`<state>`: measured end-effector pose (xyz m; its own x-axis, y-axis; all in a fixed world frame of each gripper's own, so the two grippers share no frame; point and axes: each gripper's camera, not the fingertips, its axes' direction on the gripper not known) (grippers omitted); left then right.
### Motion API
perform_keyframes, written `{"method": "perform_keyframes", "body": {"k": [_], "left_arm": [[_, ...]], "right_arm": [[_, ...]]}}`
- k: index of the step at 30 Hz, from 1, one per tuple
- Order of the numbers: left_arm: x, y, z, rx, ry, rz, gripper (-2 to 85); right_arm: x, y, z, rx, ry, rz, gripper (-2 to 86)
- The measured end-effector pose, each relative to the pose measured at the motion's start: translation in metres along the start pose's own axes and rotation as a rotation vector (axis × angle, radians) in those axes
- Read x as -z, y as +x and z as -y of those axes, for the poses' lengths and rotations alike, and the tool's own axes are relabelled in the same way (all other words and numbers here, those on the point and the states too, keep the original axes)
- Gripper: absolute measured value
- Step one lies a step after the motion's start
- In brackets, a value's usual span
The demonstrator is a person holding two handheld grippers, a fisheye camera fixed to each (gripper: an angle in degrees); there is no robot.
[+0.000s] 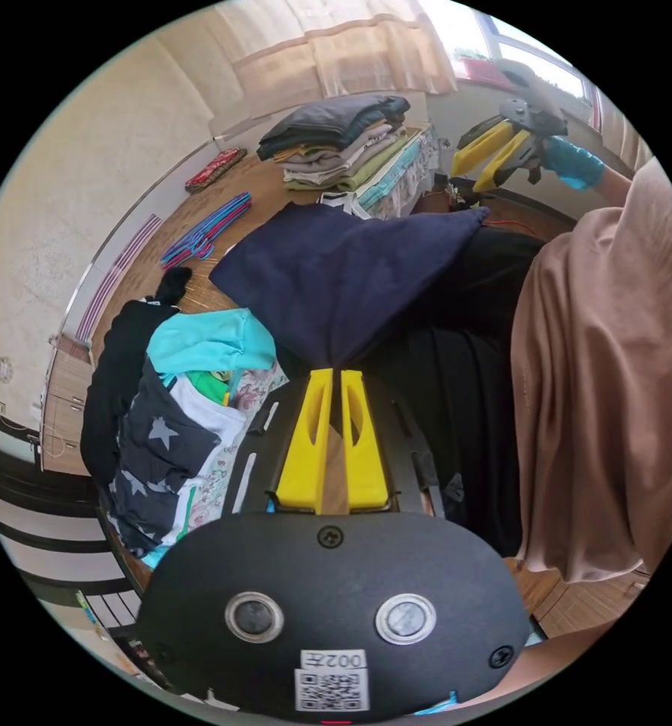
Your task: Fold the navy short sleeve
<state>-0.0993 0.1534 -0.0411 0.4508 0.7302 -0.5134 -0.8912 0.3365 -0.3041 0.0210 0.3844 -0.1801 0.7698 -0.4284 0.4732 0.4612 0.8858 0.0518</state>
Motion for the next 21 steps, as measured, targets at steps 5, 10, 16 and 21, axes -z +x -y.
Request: {"method": "perform_keyframes", "body": {"k": [5,10,16,21], "left_arm": [[0.016,-0.003,0.013,-0.052,-0.003,0.039,-0.4],[0.026,-0.004,0.019,-0.092,-0.006,0.054,-0.4],[0.033,-0.007,0.012,-0.076,0.016,0.039,-0.7],[0.037,-0.018,-0.007,0.068,0.047,0.005,-0.5]], "right_arm": [[-0.031,-0.043,0.054,0.149,0.084,0.052,11.7],[-0.072,-0.082,0.093,0.242,0.062,-0.043,12.2],[-0.105,-0.098,0.111,0.213,0.025,-0.178,7.4],[-0.102,-0.089,0.111,0.123,0.105,-0.118,3.3]]}}
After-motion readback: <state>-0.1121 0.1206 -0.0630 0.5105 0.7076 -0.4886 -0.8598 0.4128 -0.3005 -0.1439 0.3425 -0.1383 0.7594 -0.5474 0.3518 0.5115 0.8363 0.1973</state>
